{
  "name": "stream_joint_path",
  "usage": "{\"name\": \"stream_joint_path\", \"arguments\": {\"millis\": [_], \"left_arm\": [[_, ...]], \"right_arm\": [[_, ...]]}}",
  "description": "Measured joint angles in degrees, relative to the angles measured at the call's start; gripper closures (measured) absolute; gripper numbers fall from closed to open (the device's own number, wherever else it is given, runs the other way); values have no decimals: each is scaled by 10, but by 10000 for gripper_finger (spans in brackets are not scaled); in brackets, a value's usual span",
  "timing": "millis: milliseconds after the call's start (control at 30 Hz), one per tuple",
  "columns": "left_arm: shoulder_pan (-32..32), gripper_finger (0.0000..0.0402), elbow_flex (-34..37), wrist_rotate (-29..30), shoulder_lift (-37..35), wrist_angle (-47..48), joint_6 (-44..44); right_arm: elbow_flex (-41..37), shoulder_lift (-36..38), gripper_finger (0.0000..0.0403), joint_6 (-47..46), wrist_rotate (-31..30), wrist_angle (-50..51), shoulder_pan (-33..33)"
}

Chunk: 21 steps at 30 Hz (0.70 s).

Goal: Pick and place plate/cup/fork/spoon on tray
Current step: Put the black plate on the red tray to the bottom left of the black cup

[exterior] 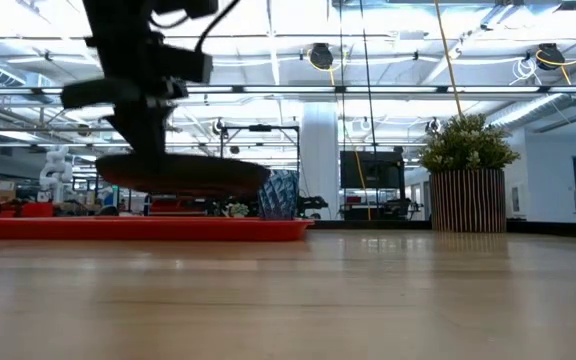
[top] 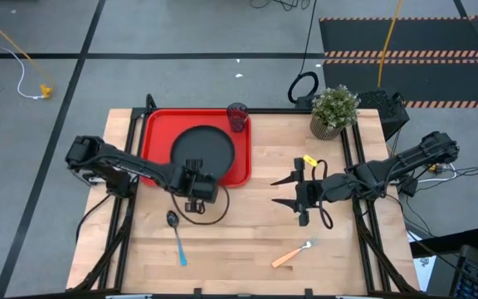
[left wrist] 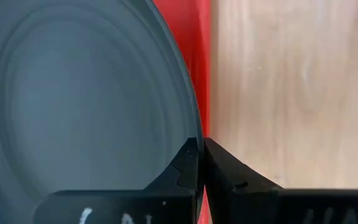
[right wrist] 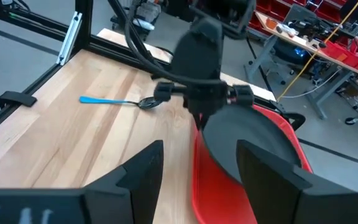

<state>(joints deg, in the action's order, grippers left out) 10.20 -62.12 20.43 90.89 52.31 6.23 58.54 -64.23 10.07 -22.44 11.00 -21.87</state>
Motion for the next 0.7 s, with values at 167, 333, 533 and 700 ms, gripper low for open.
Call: {"name": "stream_joint_path", "arguments": {"millis": [167, 333, 533, 700], "left_arm": [[-32, 392, 38, -14, 0, -55, -27], [-57, 393, 70, -21, 0, -96, -42], [-78, 393, 97, -23, 0, -150, -84], [-91, 389, 102, -24, 0, -170, -103]], "right_arm": [[0, 0, 206, 4, 0, 0, 0], [0, 0, 206, 12, 0, 0, 0], [0, 0, 206, 14, 0, 0, 0], [0, 0, 206, 16, 0, 2, 0]]}}
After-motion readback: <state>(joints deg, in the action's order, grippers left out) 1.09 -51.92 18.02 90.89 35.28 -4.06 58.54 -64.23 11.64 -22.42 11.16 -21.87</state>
